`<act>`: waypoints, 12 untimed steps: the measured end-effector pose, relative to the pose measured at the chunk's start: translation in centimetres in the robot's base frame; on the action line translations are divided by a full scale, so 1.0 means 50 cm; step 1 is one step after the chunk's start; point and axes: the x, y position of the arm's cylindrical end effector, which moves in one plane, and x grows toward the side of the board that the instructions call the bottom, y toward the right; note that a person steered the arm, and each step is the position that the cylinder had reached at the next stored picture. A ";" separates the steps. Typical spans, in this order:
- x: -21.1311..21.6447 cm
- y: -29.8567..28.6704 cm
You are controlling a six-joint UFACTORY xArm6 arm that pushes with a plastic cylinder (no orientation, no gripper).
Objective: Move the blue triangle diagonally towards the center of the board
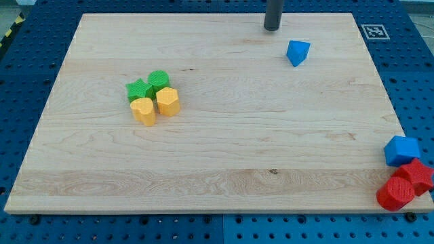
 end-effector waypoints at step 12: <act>0.124 0.080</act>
